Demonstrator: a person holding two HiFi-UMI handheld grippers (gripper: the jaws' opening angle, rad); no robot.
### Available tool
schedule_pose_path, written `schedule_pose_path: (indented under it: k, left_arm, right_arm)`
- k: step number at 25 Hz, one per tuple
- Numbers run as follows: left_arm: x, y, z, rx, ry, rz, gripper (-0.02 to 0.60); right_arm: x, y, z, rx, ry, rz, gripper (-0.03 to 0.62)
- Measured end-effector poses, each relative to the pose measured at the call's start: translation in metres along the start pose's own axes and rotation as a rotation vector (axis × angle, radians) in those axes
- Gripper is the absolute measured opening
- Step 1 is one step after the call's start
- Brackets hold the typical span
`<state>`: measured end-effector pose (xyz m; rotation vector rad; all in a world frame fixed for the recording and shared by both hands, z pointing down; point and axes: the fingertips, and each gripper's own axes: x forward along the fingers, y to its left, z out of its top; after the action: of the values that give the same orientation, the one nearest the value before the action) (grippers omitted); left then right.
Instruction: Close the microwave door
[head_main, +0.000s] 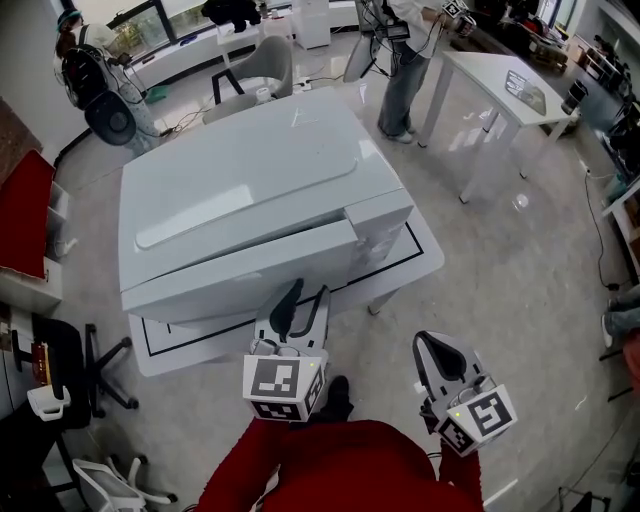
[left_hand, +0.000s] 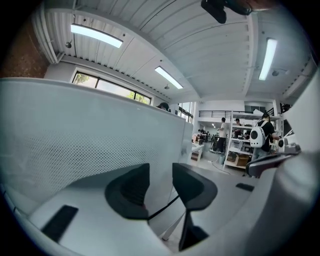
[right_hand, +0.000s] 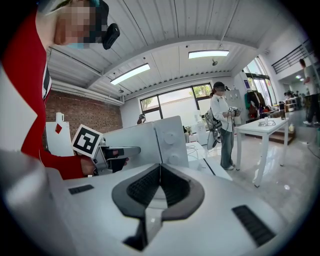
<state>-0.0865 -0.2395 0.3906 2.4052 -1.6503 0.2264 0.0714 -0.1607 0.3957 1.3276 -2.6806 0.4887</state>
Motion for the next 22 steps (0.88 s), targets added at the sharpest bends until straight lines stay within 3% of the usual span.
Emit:
schedule_pose_path:
  k: [12,22]
  left_arm:
    - [0.004,0.007,0.002,-0.056,0.024,0.007,0.124]
    - [0.01,0.007,-0.002,-0.034,0.049,0.007,0.097]
  right_arm:
    - [0.005,0.001,0.001,-0.004,0.005,0.01,0.014]
    - [0.002,0.003,-0.001,0.001,0.007,0.009,0.014]
